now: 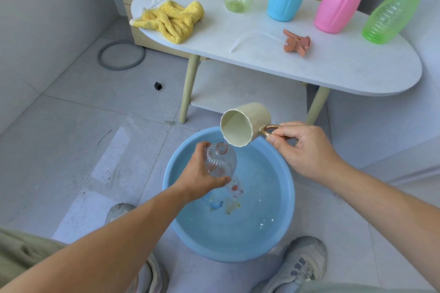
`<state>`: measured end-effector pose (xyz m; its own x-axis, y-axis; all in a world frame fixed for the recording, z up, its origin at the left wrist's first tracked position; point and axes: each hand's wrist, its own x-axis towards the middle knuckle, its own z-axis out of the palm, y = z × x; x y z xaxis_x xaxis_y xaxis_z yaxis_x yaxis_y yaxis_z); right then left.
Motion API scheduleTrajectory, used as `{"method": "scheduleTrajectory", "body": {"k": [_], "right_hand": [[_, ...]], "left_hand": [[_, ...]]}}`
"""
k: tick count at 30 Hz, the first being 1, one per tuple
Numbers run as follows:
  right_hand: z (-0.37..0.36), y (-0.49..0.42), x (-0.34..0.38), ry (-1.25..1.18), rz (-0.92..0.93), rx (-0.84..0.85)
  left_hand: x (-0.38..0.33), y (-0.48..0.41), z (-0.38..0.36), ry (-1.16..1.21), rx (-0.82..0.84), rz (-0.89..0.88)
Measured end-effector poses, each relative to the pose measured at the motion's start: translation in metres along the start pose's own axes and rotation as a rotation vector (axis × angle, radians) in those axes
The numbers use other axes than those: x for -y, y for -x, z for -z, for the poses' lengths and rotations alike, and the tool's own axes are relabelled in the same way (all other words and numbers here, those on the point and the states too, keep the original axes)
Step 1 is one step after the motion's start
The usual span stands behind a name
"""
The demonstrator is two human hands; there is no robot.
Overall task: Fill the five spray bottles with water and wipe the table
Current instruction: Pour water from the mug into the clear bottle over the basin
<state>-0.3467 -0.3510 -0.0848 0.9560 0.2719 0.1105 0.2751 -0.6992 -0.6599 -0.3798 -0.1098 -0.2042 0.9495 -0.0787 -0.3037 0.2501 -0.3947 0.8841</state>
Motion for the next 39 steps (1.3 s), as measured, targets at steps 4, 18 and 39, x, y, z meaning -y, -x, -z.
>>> {"method": "scheduleTrajectory", "body": {"k": [4, 18, 39], "right_hand": [[0.0005, -0.0004, 0.0003, 0.001, 0.007, -0.001], [0.0007, -0.0002, 0.0045, 0.002, 0.024, 0.001], [0.0018, -0.0011, 0.0040, 0.082, 0.130, -0.007]], "left_hand": [[0.0009, -0.0007, -0.0003, -0.007, 0.000, -0.002], [0.0021, -0.0010, -0.0009, -0.003, -0.003, -0.005], [0.0012, -0.0019, -0.0021, -0.001, -0.005, -0.011]]}}
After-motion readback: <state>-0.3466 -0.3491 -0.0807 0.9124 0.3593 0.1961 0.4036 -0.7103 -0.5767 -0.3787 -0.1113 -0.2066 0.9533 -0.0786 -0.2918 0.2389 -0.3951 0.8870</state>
